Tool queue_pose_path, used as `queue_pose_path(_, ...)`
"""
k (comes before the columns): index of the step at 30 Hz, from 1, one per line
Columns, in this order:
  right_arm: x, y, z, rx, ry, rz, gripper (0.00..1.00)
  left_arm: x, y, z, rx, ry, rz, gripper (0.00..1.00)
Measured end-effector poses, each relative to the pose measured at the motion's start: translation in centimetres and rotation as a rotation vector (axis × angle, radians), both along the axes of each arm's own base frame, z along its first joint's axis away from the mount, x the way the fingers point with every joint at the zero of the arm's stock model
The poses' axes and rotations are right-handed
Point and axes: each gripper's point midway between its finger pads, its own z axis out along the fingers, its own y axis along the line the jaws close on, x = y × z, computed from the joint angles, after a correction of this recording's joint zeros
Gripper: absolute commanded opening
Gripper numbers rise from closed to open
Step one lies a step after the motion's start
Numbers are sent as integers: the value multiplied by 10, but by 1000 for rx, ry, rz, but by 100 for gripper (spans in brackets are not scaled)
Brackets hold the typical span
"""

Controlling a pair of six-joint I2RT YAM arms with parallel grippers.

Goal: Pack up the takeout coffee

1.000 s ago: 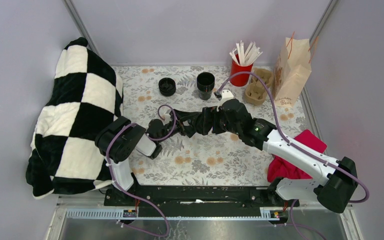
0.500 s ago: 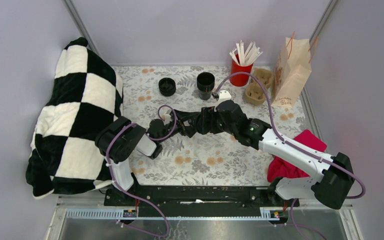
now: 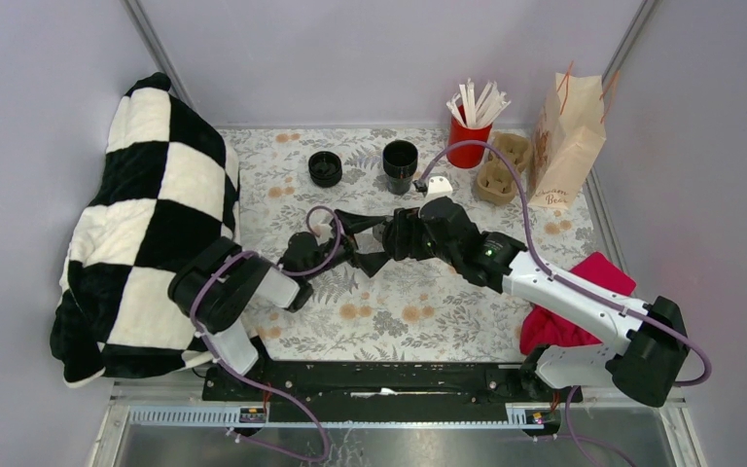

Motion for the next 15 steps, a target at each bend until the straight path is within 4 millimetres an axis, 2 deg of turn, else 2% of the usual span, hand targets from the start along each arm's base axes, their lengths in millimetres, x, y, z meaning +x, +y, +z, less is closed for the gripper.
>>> queue_pose_path(4, 2, -7, -3, -29, 0, -27, 69, -10, 13, -17, 67, 45, 6, 99)
queue_pose_path(7, 1, -16, -8, -64, 13, -48, 69, -9, 36, -43, 183, 78, 41, 99)
queue_pose_path(9, 3, -26, -10, -90, 30, -66, 69, -5, 53, -49, 258, 64, 71, 99)
queue_pose_path(12, 18, -62, -12, -142, 77, -152, 69, 6, 85, -45, 414, -26, 123, 99)
queue_pose_path(15, 31, -110, -13, -200, 138, -262, 69, 16, 101, -25, 560, -157, 131, 99)
